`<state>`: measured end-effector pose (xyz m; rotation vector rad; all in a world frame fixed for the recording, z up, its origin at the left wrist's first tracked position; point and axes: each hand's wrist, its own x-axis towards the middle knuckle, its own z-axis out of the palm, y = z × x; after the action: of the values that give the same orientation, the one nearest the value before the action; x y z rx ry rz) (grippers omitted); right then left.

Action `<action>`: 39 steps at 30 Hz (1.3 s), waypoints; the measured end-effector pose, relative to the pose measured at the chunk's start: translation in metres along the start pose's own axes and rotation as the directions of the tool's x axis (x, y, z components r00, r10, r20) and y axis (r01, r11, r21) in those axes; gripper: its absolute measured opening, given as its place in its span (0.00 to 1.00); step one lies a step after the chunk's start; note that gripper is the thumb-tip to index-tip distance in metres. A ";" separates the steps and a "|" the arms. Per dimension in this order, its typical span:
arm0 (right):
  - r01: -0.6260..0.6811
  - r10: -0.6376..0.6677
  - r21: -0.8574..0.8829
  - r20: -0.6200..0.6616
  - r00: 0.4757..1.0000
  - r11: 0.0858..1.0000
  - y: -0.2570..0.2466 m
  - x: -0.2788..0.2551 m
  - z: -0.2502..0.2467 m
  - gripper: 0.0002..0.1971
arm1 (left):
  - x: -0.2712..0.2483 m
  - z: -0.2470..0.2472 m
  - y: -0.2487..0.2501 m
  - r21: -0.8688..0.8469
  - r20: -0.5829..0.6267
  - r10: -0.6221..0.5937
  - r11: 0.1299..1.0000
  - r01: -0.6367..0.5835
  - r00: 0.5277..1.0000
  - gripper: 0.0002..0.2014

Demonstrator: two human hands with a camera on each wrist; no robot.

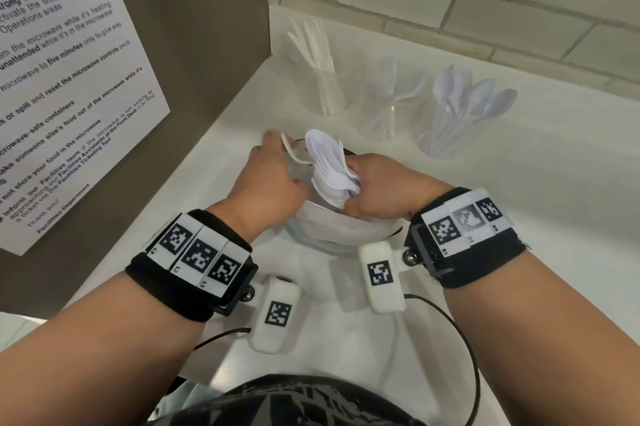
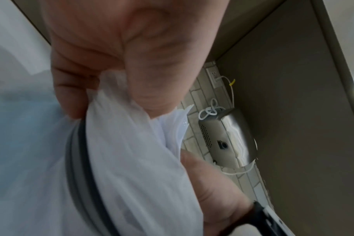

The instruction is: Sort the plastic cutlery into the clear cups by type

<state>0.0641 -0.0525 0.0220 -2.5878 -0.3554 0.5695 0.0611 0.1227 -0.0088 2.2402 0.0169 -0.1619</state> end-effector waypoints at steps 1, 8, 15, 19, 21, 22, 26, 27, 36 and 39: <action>0.005 -0.005 -0.006 -0.004 1.000 1.000 0.001 0.001 -0.001 0.20 | 0.001 -0.001 -0.001 -0.033 -0.026 0.003 0.999 -0.004 1.000 0.32; 0.027 -0.025 -0.036 0.039 0.999 0.999 -0.003 0.008 0.002 0.16 | 0.000 -0.004 -0.001 0.052 0.046 0.093 0.994 -0.096 0.995 0.36; 0.024 -0.023 0.032 -0.047 0.999 0.999 -0.010 0.010 0.010 0.18 | 0.004 -0.005 -0.001 0.034 0.010 0.085 0.996 -0.085 0.996 0.29; 0.025 -0.021 0.085 -0.054 0.998 0.996 -0.011 0.009 0.011 0.20 | -0.001 -0.007 0.002 0.031 0.053 0.083 0.996 -0.085 0.995 0.32; 0.017 0.002 0.203 -0.094 0.996 0.979 -0.010 0.008 0.006 0.18 | -0.004 -0.009 0.002 0.043 0.099 0.081 0.995 -0.086 0.992 0.38; 0.022 0.021 0.289 -0.145 0.989 0.957 -0.009 0.006 0.001 0.20 | -0.006 -0.010 0.002 0.060 0.117 0.073 0.995 -0.081 0.990 0.41; 0.138 0.084 0.559 -0.353 0.932 0.817 -0.001 0.001 -0.024 0.21 | -0.011 -0.008 -0.003 0.119 0.154 0.076 0.988 -0.095 0.985 0.40; 0.175 0.082 0.587 -0.384 0.920 0.790 0.000 0.001 -0.029 0.20 | -0.011 -0.007 -0.004 0.143 0.173 0.090 0.983 -0.116 0.981 0.39; 0.475 0.149 0.787 -0.564 0.812 0.394 -0.020 -0.001 -0.062 0.15 | -0.009 -0.020 0.033 -0.227 -0.165 0.185 0.949 -0.219 0.969 0.16; 0.576 0.151 0.754 -0.639 0.754 0.315 -0.038 -0.002 -0.074 0.13 | -0.005 -0.016 0.051 -0.825 0.016 0.042 0.564 -0.010 0.999 0.14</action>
<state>0.0900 -0.0490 0.1007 -1.3359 -0.0833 -0.2311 0.0616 0.1038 0.0413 1.2684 0.0333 -0.1352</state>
